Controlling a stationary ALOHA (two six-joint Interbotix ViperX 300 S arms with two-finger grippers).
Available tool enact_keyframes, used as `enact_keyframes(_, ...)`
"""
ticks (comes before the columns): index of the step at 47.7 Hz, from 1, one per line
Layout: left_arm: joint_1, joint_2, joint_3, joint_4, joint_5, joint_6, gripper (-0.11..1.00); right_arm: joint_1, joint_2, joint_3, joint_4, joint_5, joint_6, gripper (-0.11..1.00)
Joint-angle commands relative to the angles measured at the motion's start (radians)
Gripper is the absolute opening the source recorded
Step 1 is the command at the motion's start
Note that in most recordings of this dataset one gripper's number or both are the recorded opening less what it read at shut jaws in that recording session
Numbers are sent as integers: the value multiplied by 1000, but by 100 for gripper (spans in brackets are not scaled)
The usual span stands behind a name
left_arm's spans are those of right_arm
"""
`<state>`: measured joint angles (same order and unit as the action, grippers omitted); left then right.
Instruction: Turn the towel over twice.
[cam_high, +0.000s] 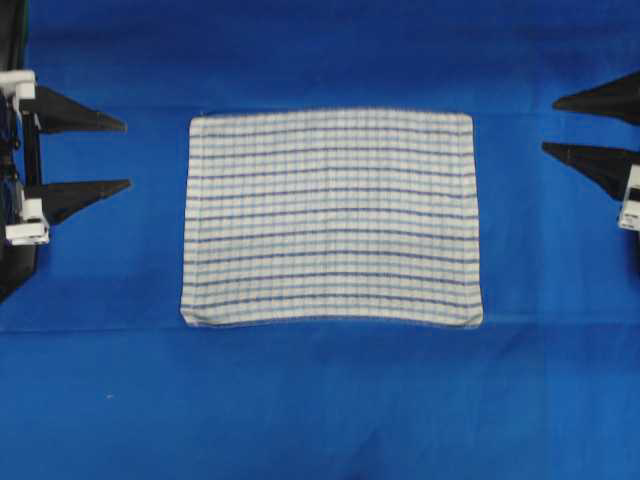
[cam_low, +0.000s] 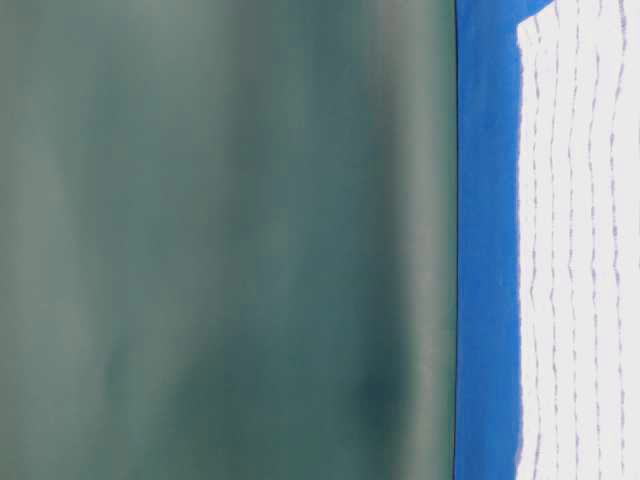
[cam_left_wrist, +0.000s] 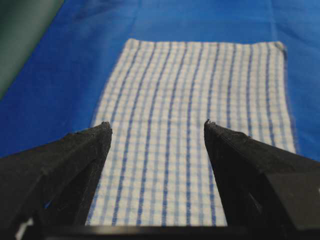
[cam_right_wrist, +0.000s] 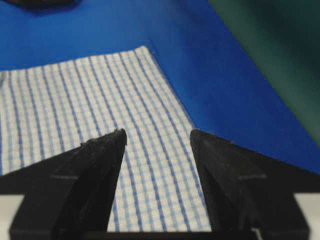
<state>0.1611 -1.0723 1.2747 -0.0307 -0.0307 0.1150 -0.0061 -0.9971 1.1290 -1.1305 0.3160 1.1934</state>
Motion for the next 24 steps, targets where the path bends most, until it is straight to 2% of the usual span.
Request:
enact_keyframes(1,2,5,-9,2,-8,-3,71,-8,12,-11,-5,-17,2,61)
enact_keyframes(13,2,-38,-5,0,49,-8,70,-8,-11,8,-3,-17,3,60)
enact_keyframes(24,-20,-117,21,2,97,-28,70,-8,-143,87,6,-18,5,60)
